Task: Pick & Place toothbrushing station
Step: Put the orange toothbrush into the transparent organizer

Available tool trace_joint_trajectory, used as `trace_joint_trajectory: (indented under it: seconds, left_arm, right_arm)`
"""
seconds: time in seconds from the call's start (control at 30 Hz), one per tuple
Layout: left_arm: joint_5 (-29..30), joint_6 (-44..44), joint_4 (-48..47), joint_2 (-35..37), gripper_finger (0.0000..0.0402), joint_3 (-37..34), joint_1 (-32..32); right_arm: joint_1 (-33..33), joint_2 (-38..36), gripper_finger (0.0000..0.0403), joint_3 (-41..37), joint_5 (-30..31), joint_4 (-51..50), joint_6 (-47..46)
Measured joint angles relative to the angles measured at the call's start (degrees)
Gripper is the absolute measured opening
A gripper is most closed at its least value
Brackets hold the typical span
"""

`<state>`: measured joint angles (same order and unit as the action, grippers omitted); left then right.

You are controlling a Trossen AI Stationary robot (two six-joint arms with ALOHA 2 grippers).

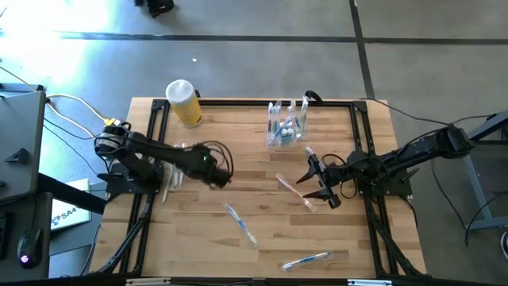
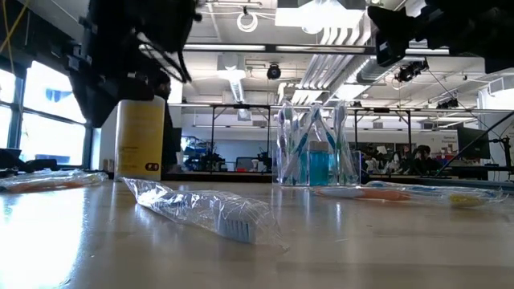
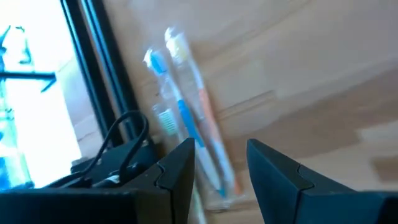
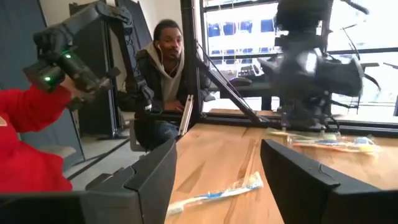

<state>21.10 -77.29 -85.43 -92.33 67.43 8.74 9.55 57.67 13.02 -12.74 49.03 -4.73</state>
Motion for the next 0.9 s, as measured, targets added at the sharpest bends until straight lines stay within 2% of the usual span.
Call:
trace_joint_trajectory:
  seconds: [0.1, 0.23, 0.43, 0.53, 0.63, 0.9]
  left_arm:
    - [-2.41, 4.33, 0.99, 0.00, 0.0140, -2.52, -4.74]
    - [-2.85, 9.93, 3.97, 0.00, 0.0140, -6.23, -10.38]
    - [-7.67, 18.08, 15.48, 0.00, 0.0140, -13.05, -16.73]
    - [-10.32, 21.01, 21.06, 0.00, 0.0140, -16.17, -18.87]
    - [-10.54, 21.41, 23.40, 0.00, 0.0140, -17.95, -20.57]
    - [-9.76, 21.37, 23.26, 0.00, 0.0140, -18.57, -21.13]
  right_arm:
    - [1.29, 0.00, 0.0226, 0.00, 1.43, -0.48, 0.00]
    - [2.36, 0.00, 0.0226, 0.00, 3.05, -0.87, 0.00]
    - [2.88, 0.00, 0.0226, 0.00, 5.23, -2.44, -0.22]
    - [2.86, 0.00, 0.0226, 0.00, 5.33, -2.61, -0.22]
    - [2.86, 0.00, 0.0226, 0.00, 5.30, -2.65, -0.24]
    - [2.86, 0.00, 0.0226, 0.00, 5.32, -2.63, -0.24]
